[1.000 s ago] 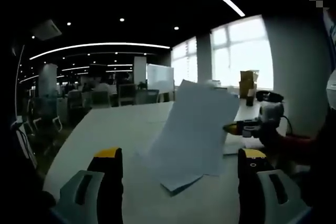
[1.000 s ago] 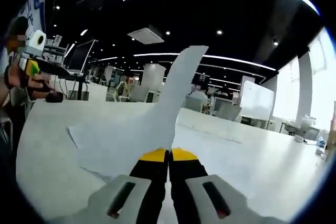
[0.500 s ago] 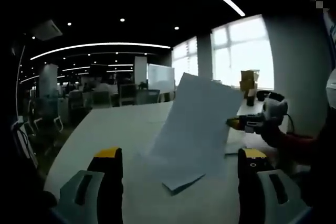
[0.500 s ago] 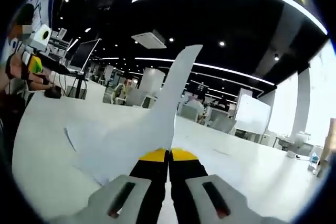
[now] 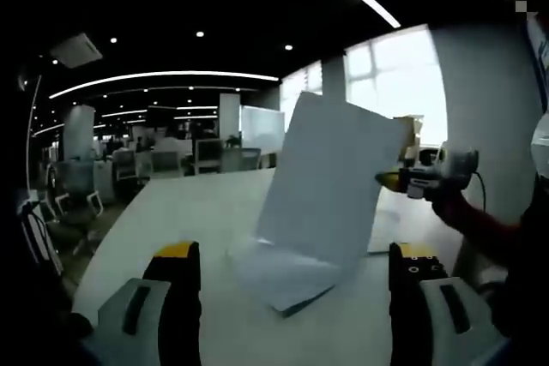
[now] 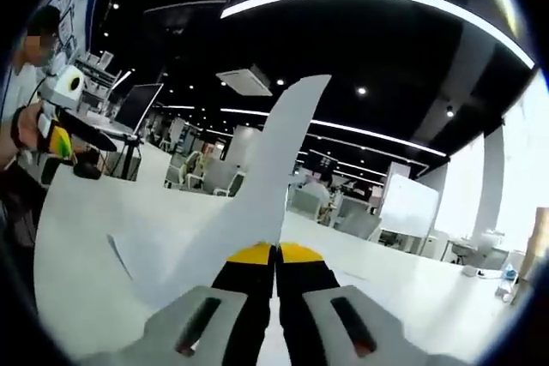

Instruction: Organize the stack of printing papers by aligning and flattening the scattered papers on the table

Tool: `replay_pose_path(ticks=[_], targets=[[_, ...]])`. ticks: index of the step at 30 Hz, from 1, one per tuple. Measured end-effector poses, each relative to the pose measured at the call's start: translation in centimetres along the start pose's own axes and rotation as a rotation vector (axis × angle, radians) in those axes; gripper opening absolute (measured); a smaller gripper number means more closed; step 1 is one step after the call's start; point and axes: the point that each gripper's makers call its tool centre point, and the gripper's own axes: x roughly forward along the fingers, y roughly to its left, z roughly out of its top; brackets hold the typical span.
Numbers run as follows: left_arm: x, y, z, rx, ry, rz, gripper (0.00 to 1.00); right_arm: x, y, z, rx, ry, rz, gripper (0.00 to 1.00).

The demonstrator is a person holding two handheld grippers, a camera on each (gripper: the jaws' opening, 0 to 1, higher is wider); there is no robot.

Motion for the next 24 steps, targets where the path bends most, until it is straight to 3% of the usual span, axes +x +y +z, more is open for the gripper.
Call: replay_pose_path(ticks=[13, 17, 24], targets=[[-0.4, 0.2, 0.4, 0.001, -0.009, 0.004, 0.93, -0.7, 0.6, 3.5, 0.042, -0.067, 0.036, 0.00], [-0.6, 0.3, 0.4, 0.000, -0.011, 0.007, 0.93, -0.7, 1.4, 4.1, 0.131, -0.089, 0.081, 0.00], [-1.1, 0.6, 0.4, -0.003, -0.018, 0.013, 0.93, -0.9, 1.6, 5.0, 0.194, -0.112, 0.108, 0.00]])
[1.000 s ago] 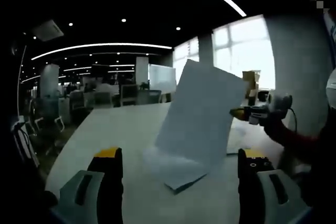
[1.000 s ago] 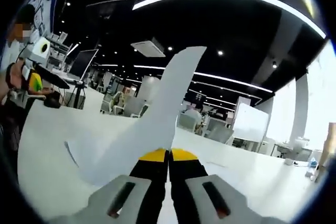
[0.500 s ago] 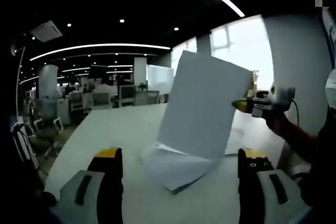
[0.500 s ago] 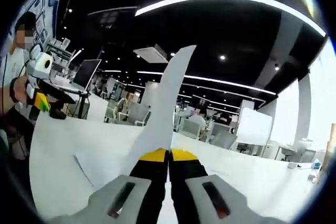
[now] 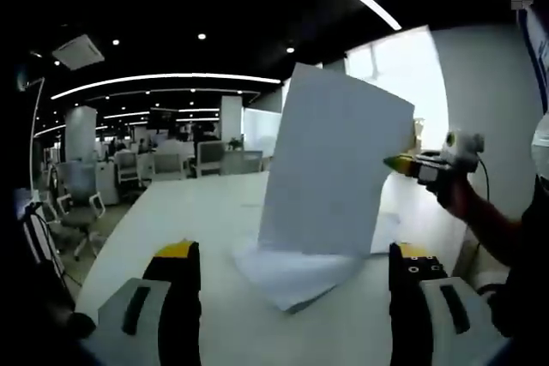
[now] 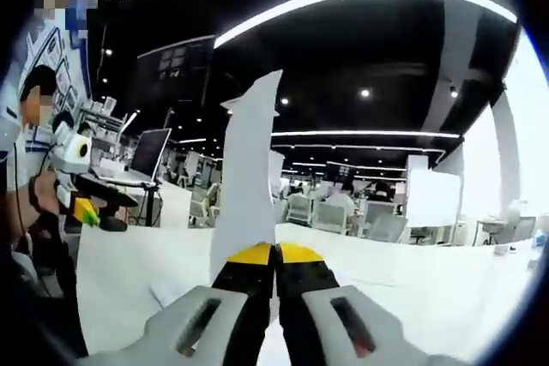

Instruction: Organize the stack of printing papers by aligning and flattening the scattered papers on the table

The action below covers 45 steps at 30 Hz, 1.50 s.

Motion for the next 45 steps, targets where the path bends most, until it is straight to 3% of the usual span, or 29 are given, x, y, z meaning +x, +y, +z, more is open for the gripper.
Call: replay_pose_path(ticks=[11, 22, 29, 33, 38, 45], targets=[[0.1, 0.0, -0.4, -0.003, 0.004, -0.003, 0.93, -0.4, 1.1, 1.3, -0.021, -0.031, 0.032, 0.00], [0.1, -0.1, 0.1, 0.002, -0.006, 0.000, 0.93, -0.4, 3.5, 2.2, 0.047, -0.038, 0.113, 0.00], [0.4, -0.1, 0.0, 0.006, -0.006, 0.000, 0.92, -0.7, 4.0, 3.0, 0.078, -0.051, 0.143, 0.00], [0.4, -0.5, 0.7, 0.061, -0.051, -0.003, 0.92, -0.8, 4.6, 3.5, 0.126, -0.056, 0.183, 0.00], [0.4, -0.7, 1.2, 0.063, -0.068, -0.017, 0.91, -0.8, 6.0, 3.9, 0.214, -0.039, 0.268, 0.00], [-0.1, -1.3, 1.9, 0.065, -0.103, -0.054, 0.85, -0.5, 7.2, 3.6, 0.401, 0.027, 0.368, 0.00]])
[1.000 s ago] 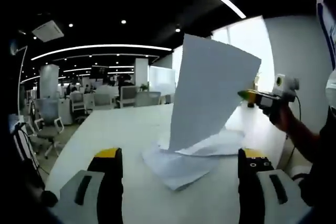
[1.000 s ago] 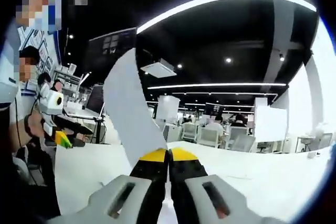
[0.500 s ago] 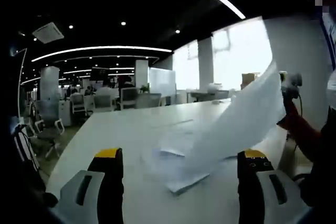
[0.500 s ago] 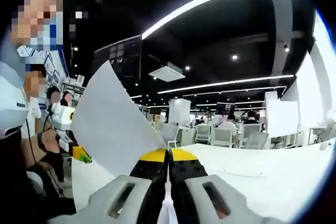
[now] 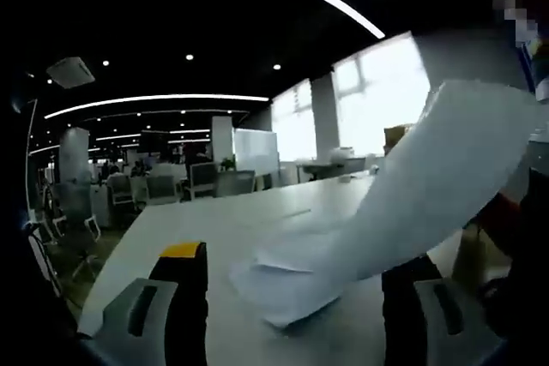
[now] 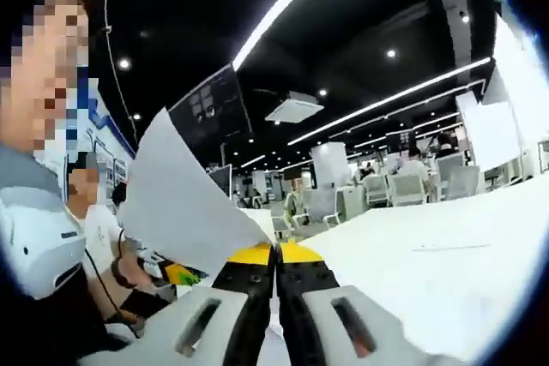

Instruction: Organize the stack of printing papers by aligning and flattening the scattered papers on the table

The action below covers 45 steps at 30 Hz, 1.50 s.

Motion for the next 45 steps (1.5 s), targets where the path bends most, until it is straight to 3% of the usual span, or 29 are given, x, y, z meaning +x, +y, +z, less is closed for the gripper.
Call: replay_pose_path(ticks=[5, 8, 13, 22, 27, 33, 37, 42, 45], targets=[[-0.1, -0.6, 0.6, 0.032, -0.020, -0.029, 0.77, 0.4, 0.1, -1.0, 0.175, 0.039, 0.059, 0.00], [-0.1, -1.1, 0.7, 0.043, -0.027, -0.049, 0.72, 0.6, 0.0, -1.7, 0.196, 0.064, 0.064, 0.00], [-0.2, -1.8, 0.8, 0.044, -0.033, -0.084, 0.63, 0.8, 0.7, -2.5, 0.182, 0.119, 0.078, 0.00], [-0.6, -2.5, 2.1, 0.009, -0.091, -0.126, 0.60, 1.1, 0.3, -3.6, 0.164, 0.176, 0.061, 0.00], [-0.3, -2.2, 1.5, 0.024, -0.066, -0.108, 0.58, 1.2, 1.6, -3.6, 0.164, 0.193, 0.105, 0.00], [-0.3, -3.0, 2.2, 0.020, -0.088, -0.144, 0.54, 1.9, 3.3, -4.6, 0.118, 0.254, 0.144, 0.00], [-0.2, -2.9, 2.3, 0.012, -0.090, -0.140, 0.61, 2.0, 1.3, -4.4, 0.144, 0.226, 0.086, 0.00], [-0.3, -3.2, 2.3, 0.005, -0.091, -0.156, 0.62, 1.6, -1.1, -4.1, 0.216, 0.174, 0.031, 0.00], [-0.3, -3.3, 2.2, 0.008, -0.089, -0.162, 0.62, 1.5, -0.8, -4.0, 0.215, 0.168, 0.050, 0.00]])
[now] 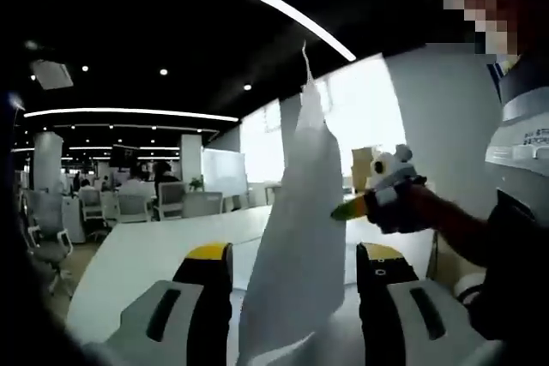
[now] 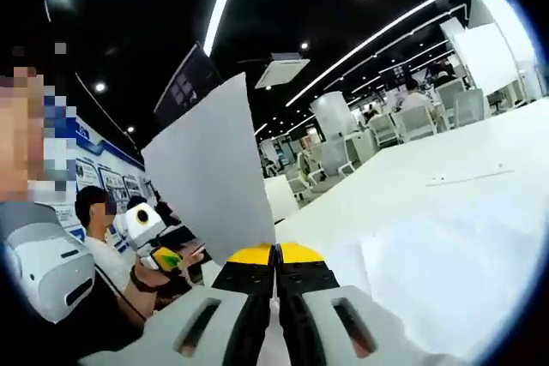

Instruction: Organize the stack of printing papers by aligning and flattening the scattered papers on the table

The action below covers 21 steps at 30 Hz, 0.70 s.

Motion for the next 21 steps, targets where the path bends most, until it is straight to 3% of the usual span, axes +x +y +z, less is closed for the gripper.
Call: replay_pose_path(ticks=[13, 15, 18, 21], targets=[[0.4, -0.6, -0.6, 0.041, 0.024, -0.027, 0.54, 0.8, 3.0, 0.2, -0.074, 0.026, 0.094, 0.00], [0.3, -0.6, -0.4, 0.040, 0.016, -0.029, 0.50, 0.9, 2.9, 0.4, -0.090, 0.021, 0.085, 0.00], [0.1, -0.9, -0.1, 0.037, 0.003, -0.057, 0.35, 1.0, 2.8, 0.7, -0.096, 0.021, 0.084, 0.00], [0.2, -1.1, -0.2, 0.022, 0.001, -0.071, 0.35, 1.2, 3.0, 0.8, -0.088, 0.024, 0.097, 0.00]])
